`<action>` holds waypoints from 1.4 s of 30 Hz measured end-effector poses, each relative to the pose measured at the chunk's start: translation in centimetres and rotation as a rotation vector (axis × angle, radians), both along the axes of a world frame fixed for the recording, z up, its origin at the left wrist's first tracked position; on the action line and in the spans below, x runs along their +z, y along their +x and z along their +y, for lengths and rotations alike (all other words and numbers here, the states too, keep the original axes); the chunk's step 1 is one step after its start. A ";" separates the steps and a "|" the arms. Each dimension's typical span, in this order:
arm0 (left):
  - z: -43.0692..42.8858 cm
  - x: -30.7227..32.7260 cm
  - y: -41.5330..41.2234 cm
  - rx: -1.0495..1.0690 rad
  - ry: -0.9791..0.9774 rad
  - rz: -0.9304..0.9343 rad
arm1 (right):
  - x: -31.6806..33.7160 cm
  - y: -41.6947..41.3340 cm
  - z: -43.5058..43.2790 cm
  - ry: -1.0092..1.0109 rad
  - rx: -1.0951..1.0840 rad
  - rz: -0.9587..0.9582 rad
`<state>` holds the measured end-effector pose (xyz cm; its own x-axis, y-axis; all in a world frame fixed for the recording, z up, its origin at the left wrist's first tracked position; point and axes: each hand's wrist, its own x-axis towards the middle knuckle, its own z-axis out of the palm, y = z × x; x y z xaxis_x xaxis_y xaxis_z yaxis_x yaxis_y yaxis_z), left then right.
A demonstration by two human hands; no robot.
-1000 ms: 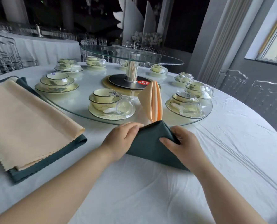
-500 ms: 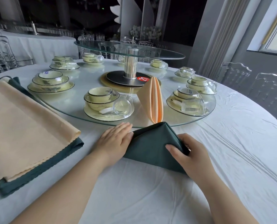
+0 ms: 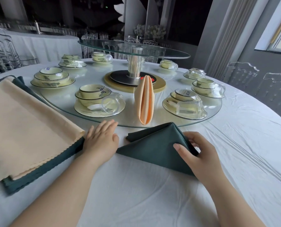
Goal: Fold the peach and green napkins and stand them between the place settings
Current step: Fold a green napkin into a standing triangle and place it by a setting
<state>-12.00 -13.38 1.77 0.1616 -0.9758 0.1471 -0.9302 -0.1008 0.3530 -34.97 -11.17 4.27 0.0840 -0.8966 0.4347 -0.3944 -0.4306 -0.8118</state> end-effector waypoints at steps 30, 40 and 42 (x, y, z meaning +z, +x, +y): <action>-0.3 -0.4 -1.2 -0.195 -0.184 0.116 | 2.6 0.6 -1.3 -0.054 0.061 0.230; 0.3 -0.5 -2.0 -0.379 -0.311 0.108 | 5.5 -2.2 -0.9 -0.084 -0.044 0.179; 0.2 -0.4 -2.3 -0.372 -0.317 0.115 | 6.6 -3.7 -0.8 -0.101 -0.112 0.141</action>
<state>-14.28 -13.17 1.37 -0.1557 -0.8806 0.4476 -0.8359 0.3589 0.4153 -38.69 -12.00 10.87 0.0525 -0.8564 0.5136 -0.5509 -0.4538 -0.7004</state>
